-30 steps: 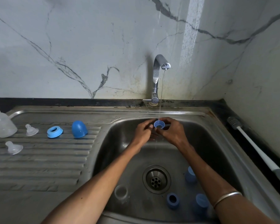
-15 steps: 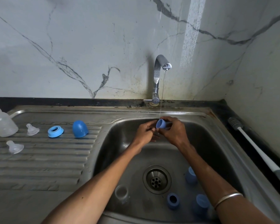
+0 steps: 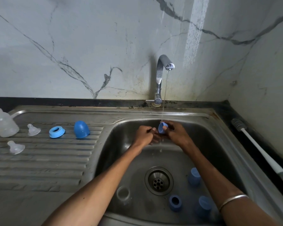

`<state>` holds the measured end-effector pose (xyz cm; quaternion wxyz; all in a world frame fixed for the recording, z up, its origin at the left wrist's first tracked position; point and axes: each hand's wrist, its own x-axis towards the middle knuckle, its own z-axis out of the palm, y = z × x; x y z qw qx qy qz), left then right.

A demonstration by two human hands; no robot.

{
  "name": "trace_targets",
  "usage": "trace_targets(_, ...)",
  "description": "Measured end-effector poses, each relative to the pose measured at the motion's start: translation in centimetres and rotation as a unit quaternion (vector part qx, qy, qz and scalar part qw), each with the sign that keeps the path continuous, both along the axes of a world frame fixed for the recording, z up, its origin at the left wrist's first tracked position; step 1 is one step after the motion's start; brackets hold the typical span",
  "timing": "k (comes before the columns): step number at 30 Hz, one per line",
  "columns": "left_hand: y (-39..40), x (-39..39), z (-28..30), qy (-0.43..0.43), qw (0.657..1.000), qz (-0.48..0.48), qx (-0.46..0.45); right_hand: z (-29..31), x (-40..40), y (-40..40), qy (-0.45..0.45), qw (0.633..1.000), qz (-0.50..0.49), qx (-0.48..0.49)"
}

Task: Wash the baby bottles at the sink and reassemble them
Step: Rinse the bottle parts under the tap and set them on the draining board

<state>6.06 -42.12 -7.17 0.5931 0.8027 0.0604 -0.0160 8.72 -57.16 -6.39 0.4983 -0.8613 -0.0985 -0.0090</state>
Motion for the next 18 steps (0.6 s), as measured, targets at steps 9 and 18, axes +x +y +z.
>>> trace_targets(9, -0.19, -0.07, 0.39, -0.029, 0.999, 0.016, 0.007, 0.22, -0.41, 0.30, -0.012, 0.999, -0.030, -0.012)
trace_targets(18, -0.33, -0.29, 0.32, -0.041, 0.999, -0.019, 0.021, 0.15, -0.40, -0.04, -0.049, 0.998, -0.031, -0.036)
